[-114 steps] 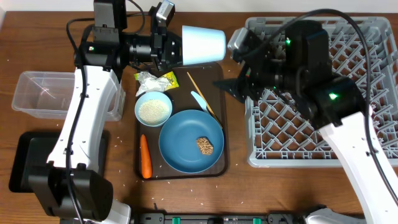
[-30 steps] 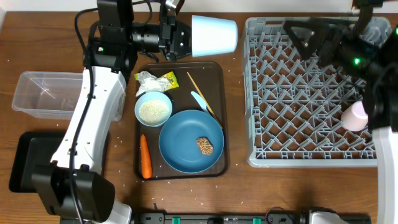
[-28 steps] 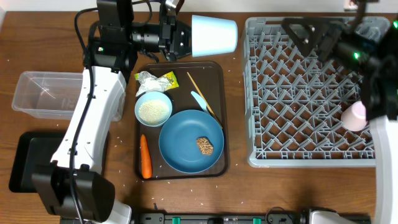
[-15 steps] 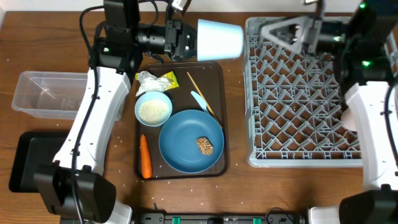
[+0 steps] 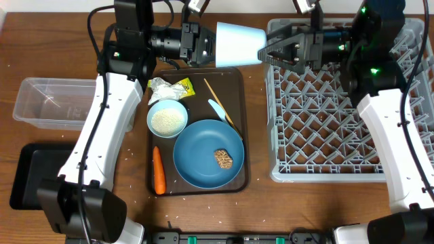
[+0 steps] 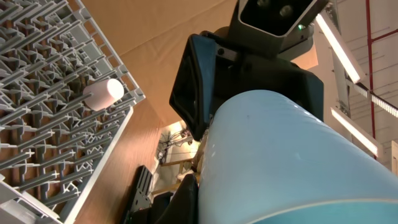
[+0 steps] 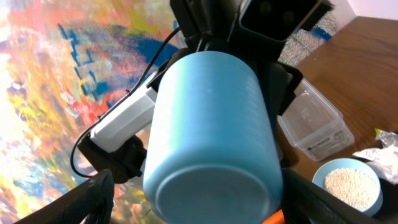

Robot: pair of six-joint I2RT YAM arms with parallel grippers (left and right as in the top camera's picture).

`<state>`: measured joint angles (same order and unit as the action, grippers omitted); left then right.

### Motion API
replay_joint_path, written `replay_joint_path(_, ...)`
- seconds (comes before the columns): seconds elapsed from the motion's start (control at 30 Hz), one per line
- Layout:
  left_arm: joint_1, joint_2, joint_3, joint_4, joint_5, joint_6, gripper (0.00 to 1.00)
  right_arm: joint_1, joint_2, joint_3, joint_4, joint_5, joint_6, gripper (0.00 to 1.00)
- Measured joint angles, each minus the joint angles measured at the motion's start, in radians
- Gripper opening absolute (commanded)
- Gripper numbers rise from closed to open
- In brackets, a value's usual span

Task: Sort waste into correct bins and load items into the dishwasher rack
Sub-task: 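Place the light-blue cup in the rack with the right gripper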

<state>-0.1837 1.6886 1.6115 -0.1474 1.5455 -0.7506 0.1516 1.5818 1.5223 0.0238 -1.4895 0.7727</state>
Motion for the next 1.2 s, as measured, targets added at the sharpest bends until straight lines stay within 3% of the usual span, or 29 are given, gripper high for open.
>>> replay_joint_path(0.17, 0.0, -0.003, 0.0, 0.005, 0.008, 0.011, 0.06, 0.017, 0.003, 0.0, 0.068, 0.005, -0.006, 0.69)
replay_joint_path(0.27, 0.0, -0.006, 0.0, 0.006, 0.019, 0.018, 0.06, 0.024, 0.008, -0.001, 0.09, 0.009, -0.015, 0.54)
replay_joint_path(0.37, 0.002, -0.01, 0.0, 0.007, 0.022, 0.023, 0.07, 0.024, 0.01, -0.001, 0.092, 0.014, -0.011, 0.53)
replay_joint_path(0.47, 0.003, -0.01, 0.0, 0.006, 0.019, 0.026, 0.17, 0.024, 0.01, -0.001, 0.096, 0.02, -0.012, 0.5)
replay_joint_path(0.53, 0.003, -0.009, 0.0, 0.006, 0.018, 0.029, 0.44, 0.024, 0.01, -0.001, 0.11, 0.019, -0.013, 0.49)
replay_joint_path(0.57, 0.003, -0.01, 0.0, 0.004, 0.015, 0.029, 0.52, 0.024, 0.01, -0.001, 0.126, 0.014, -0.014, 0.47)
replay_joint_path(0.67, 0.003, -0.009, 0.0, 0.003, 0.011, 0.028, 0.66, 0.021, 0.01, -0.001, 0.19, 0.007, -0.018, 0.46)
replay_joint_path(0.87, 0.042, -0.009, 0.0, 0.002, 0.003, 0.046, 0.66, -0.053, 0.01, -0.001, 0.31, -0.003, 0.03, 0.45)
replay_joint_path(1.2, 0.121, -0.009, 0.0, 0.002, -0.003, 0.048, 0.66, -0.202, 0.01, -0.001, 0.312, 0.101, 0.202, 0.41)
